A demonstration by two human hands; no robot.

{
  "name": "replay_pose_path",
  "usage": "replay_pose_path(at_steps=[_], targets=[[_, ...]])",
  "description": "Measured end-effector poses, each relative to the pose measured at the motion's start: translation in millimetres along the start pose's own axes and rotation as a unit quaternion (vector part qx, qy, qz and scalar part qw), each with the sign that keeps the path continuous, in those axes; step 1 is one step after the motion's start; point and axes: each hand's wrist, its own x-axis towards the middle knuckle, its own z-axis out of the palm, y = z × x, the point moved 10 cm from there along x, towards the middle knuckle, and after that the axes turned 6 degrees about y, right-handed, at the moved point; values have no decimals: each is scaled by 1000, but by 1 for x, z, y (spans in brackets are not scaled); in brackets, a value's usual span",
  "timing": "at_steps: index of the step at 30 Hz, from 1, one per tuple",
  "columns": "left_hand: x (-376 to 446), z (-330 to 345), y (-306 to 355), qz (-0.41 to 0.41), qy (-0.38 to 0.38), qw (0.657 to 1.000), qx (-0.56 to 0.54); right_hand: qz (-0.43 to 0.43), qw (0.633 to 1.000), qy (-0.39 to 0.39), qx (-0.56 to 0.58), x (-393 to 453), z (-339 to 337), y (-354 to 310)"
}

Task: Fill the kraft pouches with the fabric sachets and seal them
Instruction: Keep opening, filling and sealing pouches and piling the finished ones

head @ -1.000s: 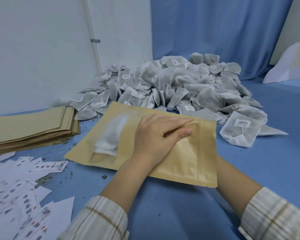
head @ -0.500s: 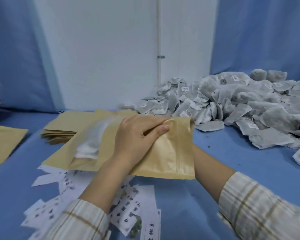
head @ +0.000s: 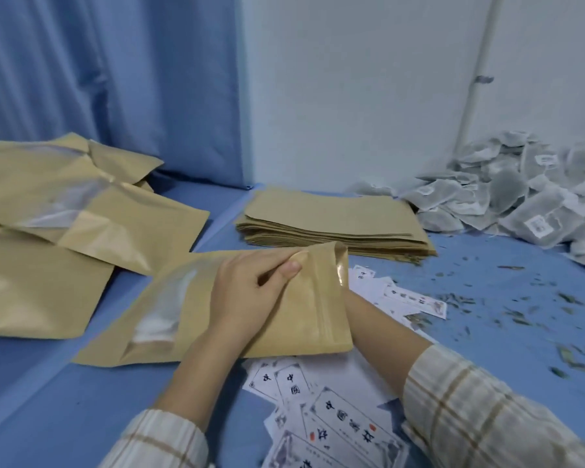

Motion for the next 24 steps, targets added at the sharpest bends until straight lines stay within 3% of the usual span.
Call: replay_pose_path(at_steps=[1,3,7,10,12,15,17,24], targets=[[0,1,-6,3,-4,1000,3,27,1000,2,14,2,1,6],[1,2,-12,5,0,1000,15,-38,996,5,-78,-2,-9,-8],[3,2,-24,-17,11,999,31,-265,909,153,-282,-11,-69,-45],[3,3,-26,-24,6,999,40,-237,880,145,-386,-10,-101,-29],[1,4,-25,-25,3,999,44,-196,873,70,-441,-8,-102,-3],[-3,5,-22,-22,-2,998,53,-151,886,-42,-435,-14,-95,23],[-5,7,-20,-18,-8,998,52,-141,880,-69,-448,-16,-97,25],[-7,7,-15,-3,1,999,41,-253,860,28,-441,-19,-110,5]])
